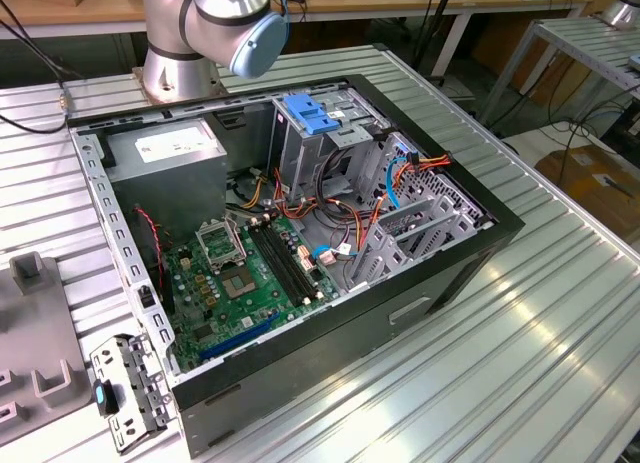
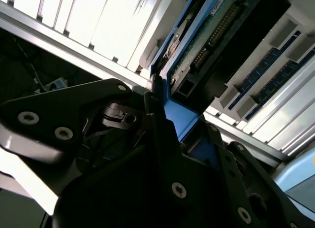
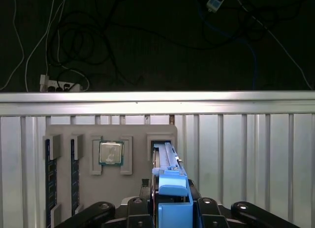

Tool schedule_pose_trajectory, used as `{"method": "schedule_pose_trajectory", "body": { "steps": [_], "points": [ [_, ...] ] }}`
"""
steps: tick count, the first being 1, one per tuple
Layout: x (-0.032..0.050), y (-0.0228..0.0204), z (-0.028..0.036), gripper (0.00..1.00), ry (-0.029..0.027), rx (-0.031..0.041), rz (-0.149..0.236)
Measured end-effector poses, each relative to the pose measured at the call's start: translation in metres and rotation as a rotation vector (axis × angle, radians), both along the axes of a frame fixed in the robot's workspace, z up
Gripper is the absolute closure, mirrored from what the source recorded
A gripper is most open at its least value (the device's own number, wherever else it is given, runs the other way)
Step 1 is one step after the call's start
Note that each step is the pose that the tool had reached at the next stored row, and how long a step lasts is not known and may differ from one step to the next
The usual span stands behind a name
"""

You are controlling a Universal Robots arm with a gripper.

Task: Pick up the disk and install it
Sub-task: 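Pick up the disk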

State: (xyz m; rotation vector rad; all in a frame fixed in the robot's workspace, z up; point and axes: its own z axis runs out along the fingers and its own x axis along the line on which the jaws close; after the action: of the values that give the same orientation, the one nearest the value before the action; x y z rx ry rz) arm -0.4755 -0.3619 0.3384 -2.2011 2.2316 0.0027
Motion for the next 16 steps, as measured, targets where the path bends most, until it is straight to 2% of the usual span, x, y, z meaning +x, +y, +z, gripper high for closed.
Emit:
{"method": "schedule_pose_trajectory", "body": {
  "steps": [5, 16],
  "points": [
    [0.0, 0.0, 0.009, 0.63, 0.0002, -0.0001, 0.0],
    [0.0, 0.0, 0.01, 0.63, 0.0001, -0.0001, 0.0]
  ]
}}
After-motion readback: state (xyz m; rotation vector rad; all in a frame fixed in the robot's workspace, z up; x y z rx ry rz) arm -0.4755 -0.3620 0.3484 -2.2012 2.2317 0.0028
